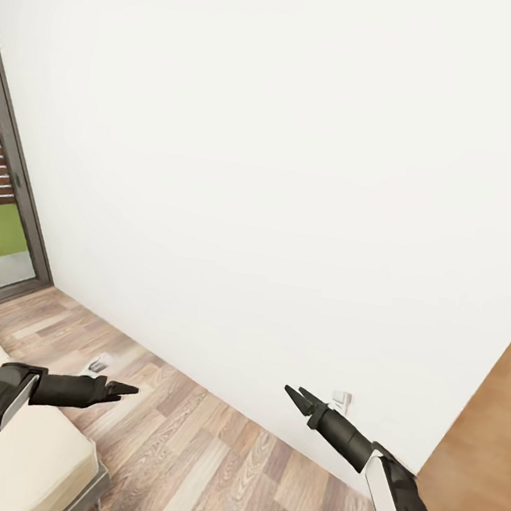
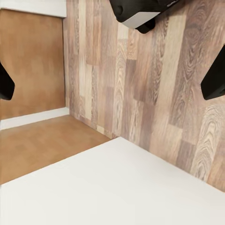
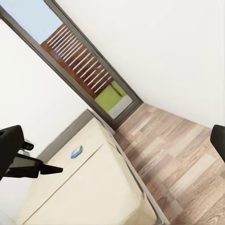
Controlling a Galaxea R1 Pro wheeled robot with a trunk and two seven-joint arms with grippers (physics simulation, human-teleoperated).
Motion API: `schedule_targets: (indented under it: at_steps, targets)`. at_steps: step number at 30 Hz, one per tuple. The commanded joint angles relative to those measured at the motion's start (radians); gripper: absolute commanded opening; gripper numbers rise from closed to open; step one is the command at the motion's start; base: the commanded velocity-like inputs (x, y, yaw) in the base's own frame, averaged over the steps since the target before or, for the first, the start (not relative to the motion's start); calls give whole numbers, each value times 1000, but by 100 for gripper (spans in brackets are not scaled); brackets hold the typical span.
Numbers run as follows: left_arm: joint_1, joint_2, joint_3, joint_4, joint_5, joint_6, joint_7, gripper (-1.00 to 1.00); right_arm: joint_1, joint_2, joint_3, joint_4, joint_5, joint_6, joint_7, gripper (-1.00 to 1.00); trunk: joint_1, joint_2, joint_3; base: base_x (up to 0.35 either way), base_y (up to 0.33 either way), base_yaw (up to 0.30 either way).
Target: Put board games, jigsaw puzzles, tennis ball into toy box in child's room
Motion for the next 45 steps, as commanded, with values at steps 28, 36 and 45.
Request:
schedule_targets:
  at_steps: [28,36,45]
  targets:
    - [-1,-1,3,1,-5,9,4,100,0,0,-1,1,-10,14,-43,100,1,-1,27,194,-202,231]
    - [-1,-1,4,1,-5,9,9,100,0,0,-1,1,-10,15,-55,100,1,-1,35,224,-228,231]
    - [-1,-1,4,1,-5,9,11,100,0,0,0,1,-10,15,-58,100,1,-1,44,148,-85,231]
